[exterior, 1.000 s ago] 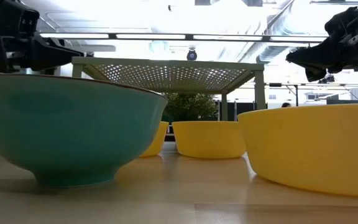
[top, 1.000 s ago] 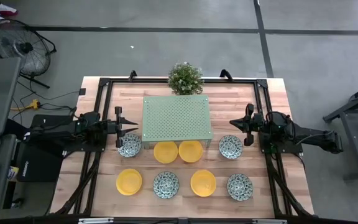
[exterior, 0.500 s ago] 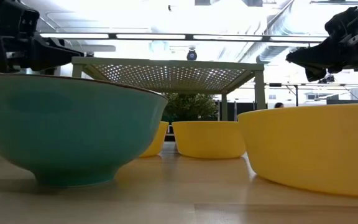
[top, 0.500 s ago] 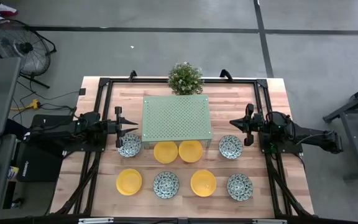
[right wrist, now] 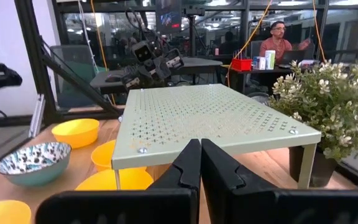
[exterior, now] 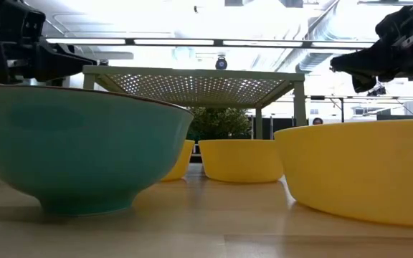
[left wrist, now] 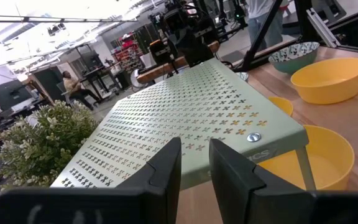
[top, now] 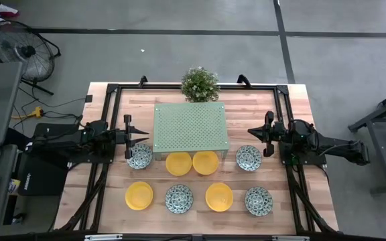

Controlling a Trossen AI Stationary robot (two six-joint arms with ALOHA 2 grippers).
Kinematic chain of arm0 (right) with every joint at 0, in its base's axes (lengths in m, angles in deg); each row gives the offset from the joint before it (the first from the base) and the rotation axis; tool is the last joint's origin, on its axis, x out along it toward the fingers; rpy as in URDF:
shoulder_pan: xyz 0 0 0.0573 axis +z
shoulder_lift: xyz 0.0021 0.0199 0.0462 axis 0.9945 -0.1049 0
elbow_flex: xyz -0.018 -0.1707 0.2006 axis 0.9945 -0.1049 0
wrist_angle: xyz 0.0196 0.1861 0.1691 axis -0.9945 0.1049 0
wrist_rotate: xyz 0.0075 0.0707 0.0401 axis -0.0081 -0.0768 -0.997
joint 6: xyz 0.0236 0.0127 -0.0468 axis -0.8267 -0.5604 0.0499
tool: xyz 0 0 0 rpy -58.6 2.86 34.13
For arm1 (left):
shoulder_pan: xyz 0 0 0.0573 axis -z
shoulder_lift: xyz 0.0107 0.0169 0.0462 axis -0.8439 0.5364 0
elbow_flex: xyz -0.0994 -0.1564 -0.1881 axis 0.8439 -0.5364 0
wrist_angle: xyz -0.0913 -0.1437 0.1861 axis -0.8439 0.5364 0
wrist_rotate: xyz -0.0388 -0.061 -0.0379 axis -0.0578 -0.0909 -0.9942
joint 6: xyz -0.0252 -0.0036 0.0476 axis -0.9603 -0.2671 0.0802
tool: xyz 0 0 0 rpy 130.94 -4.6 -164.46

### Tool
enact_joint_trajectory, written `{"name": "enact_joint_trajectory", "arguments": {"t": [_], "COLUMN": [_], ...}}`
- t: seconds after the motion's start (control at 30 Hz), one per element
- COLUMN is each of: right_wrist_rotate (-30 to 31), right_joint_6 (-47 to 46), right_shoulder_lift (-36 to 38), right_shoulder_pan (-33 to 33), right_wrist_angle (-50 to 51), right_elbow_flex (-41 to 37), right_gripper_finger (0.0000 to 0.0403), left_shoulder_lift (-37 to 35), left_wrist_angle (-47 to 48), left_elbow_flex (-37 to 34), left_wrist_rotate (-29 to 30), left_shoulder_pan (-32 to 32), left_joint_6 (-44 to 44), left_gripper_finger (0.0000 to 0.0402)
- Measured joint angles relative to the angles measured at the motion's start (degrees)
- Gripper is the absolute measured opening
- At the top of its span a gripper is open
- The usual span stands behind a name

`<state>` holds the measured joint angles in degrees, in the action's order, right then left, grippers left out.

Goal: Pick & Place Mini bowls
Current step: Put the blue patterned bowl on the shelf

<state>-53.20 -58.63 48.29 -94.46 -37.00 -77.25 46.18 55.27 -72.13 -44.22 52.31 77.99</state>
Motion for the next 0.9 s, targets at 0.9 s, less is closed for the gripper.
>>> {"name": "enact_joint_trajectory", "arguments": {"t": [0.9], "right_wrist_rotate": [16.9], "right_joint_6": [-16.5], "right_shoulder_lift": [-12.4], "right_shoulder_pan": [0.0], "right_wrist_angle": [23.0], "right_elbow_flex": [18.8], "right_gripper_finger": [0.0], "left_shoulder_lift": [0.0], "left_wrist_angle": [0.0], "left_elbow_flex": [0.0], "left_wrist_rotate": [0.0], "left_shoulder_pan": [0.0], "left_joint_6": [0.0], "left_gripper_finger": [0.0078]}}
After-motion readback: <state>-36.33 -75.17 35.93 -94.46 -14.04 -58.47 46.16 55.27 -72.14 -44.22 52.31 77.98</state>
